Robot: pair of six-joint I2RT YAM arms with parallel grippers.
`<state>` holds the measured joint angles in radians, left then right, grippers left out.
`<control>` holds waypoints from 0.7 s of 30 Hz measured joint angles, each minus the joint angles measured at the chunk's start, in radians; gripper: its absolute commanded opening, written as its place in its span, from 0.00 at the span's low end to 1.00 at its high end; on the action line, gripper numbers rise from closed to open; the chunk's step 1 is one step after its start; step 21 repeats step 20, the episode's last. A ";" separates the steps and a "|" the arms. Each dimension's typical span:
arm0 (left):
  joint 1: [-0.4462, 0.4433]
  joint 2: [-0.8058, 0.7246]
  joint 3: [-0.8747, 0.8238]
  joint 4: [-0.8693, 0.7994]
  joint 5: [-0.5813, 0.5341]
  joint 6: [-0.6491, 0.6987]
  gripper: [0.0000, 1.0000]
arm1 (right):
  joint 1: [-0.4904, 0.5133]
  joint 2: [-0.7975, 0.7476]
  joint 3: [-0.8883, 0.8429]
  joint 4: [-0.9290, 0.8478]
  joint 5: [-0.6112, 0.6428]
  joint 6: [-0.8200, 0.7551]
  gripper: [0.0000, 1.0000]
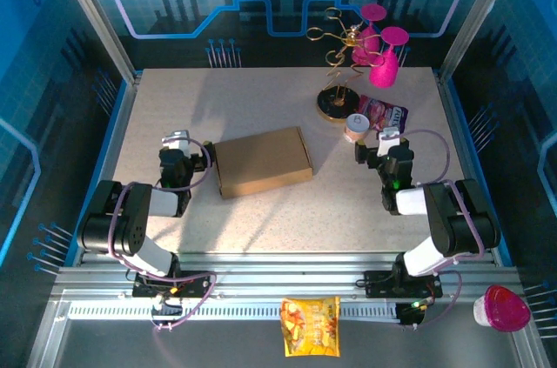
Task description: Fold the paper box
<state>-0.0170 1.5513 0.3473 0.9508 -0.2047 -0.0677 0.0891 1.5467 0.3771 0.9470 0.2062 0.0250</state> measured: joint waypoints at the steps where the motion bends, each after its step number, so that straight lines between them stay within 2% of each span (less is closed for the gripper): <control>1: 0.000 0.000 0.000 -0.001 0.000 0.000 0.99 | 0.001 0.000 0.000 -0.007 0.003 0.000 1.00; 21: 0.000 0.000 0.000 -0.003 0.000 0.000 0.99 | 0.013 0.000 0.000 -0.019 0.048 -0.008 1.00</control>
